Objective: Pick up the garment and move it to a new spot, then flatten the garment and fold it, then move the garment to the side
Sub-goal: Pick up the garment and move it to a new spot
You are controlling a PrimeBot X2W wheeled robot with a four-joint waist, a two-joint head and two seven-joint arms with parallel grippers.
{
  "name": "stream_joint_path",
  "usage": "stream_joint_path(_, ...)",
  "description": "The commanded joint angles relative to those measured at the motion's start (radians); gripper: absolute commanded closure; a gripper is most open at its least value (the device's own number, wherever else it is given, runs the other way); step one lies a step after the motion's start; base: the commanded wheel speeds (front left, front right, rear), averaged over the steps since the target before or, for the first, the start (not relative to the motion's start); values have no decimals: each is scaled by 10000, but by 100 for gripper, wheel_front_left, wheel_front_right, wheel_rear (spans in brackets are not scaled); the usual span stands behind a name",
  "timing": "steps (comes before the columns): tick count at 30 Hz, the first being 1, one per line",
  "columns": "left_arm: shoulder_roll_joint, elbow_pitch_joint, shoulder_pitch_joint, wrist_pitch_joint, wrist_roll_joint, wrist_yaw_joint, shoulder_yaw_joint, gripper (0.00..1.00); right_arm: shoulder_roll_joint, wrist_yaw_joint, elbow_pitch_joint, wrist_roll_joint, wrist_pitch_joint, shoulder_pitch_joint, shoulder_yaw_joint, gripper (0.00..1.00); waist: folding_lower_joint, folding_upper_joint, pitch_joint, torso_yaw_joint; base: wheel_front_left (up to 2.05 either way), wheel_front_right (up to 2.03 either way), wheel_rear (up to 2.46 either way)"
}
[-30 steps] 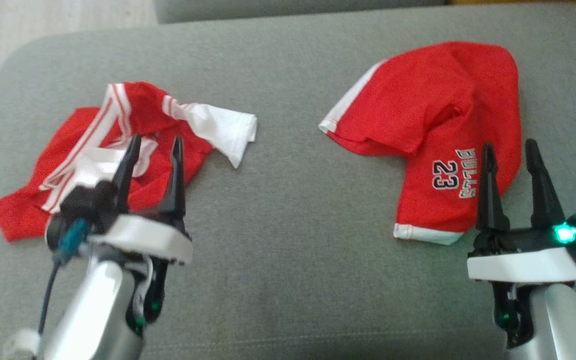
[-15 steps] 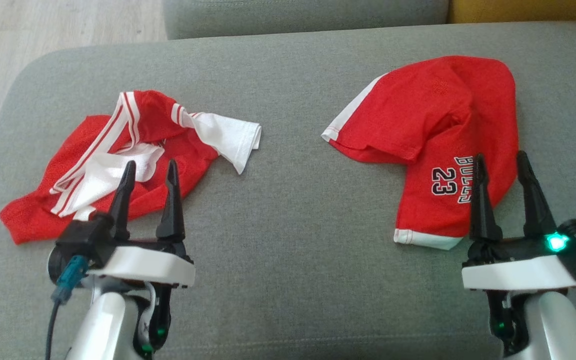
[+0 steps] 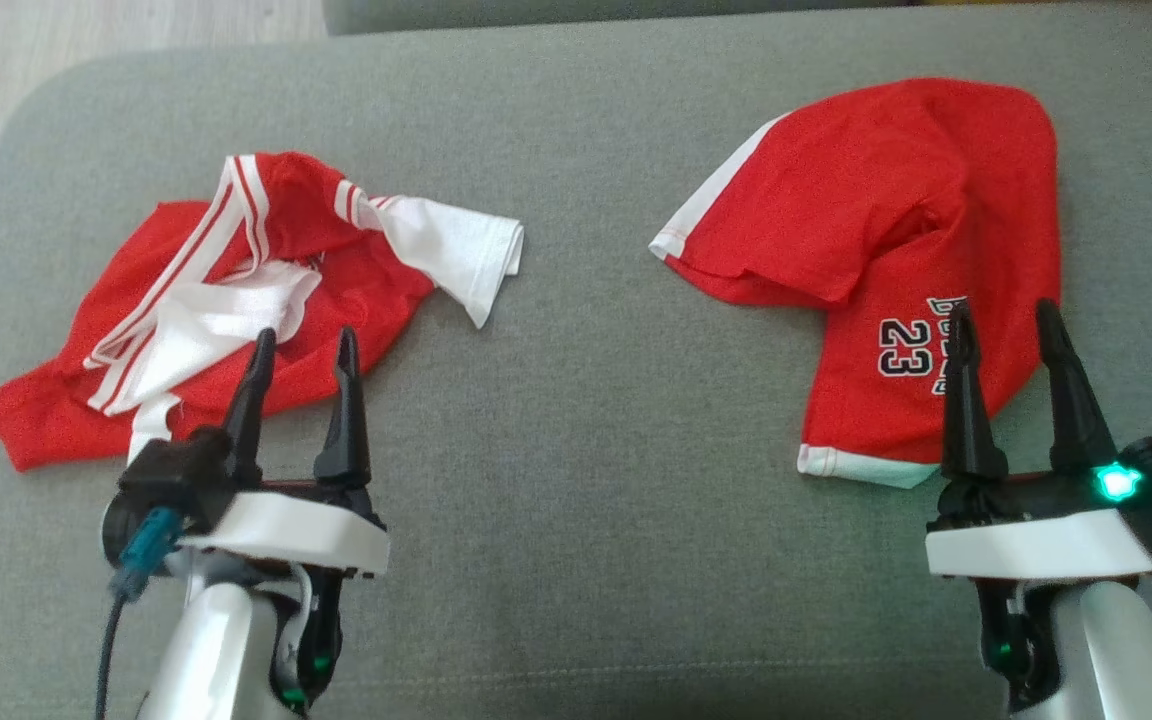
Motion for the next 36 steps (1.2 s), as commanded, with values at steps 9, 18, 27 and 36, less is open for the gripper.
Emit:
stream_joint_path(9,28,711,-1775,-122,449,-340,7,0,-64,77,-510,-175,-92,-664,302,0,0,0,1030,-78,0,0,0)
stream_joint_path(18,-49,944,-2265,-122,456,-390,-193,0,-64,77,-413,-325,-92,-956,328,0,0,0,1420,-129,0,0,0)
stream_joint_path(27,-76,2582,-3199,146,312,-285,-446,0,-64,77,-474,-305,-92,-1123,529,0,0,0,1710,-440,0,0,0)
stream_joint_path(36,191,4951,-4933,731,309,481,6,0,-64,77,-575,-128,-92,-1182,602,0,0,0,2190,-997,0,0,0)
